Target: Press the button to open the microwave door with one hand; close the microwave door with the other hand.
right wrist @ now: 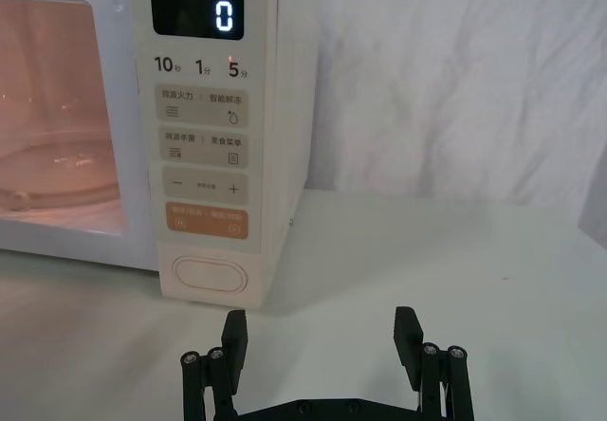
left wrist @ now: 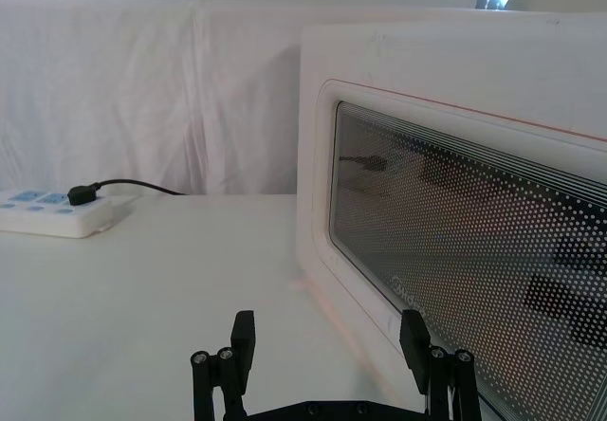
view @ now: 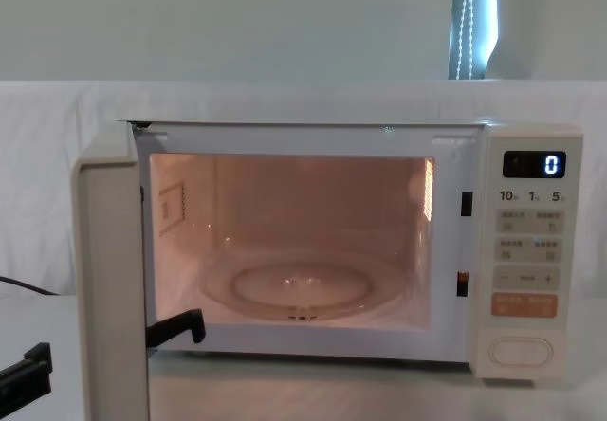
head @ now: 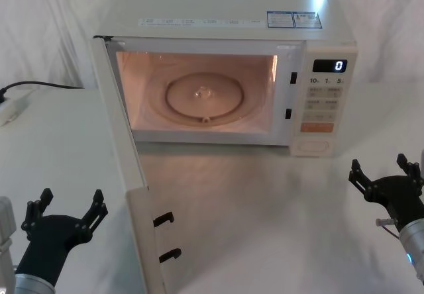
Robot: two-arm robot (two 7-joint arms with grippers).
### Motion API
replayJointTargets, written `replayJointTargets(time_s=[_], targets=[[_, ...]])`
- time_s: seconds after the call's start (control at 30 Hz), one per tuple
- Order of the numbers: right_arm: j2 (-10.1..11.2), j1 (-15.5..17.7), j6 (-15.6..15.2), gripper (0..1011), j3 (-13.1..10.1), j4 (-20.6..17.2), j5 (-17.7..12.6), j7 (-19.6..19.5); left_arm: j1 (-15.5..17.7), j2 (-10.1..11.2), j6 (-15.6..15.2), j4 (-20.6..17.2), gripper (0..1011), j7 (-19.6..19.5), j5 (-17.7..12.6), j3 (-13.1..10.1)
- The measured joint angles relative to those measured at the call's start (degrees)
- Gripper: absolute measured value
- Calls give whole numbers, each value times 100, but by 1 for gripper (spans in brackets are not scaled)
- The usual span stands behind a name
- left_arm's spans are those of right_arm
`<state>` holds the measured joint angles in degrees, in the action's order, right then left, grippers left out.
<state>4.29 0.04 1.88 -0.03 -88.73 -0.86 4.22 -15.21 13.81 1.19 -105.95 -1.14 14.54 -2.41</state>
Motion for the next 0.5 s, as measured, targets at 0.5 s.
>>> replayJointTargets(time_s=[0.5], targets=[[0, 0, 0, 1002, 0, 0, 0, 0, 0, 0, 0, 0, 1001, 0, 0, 0]])
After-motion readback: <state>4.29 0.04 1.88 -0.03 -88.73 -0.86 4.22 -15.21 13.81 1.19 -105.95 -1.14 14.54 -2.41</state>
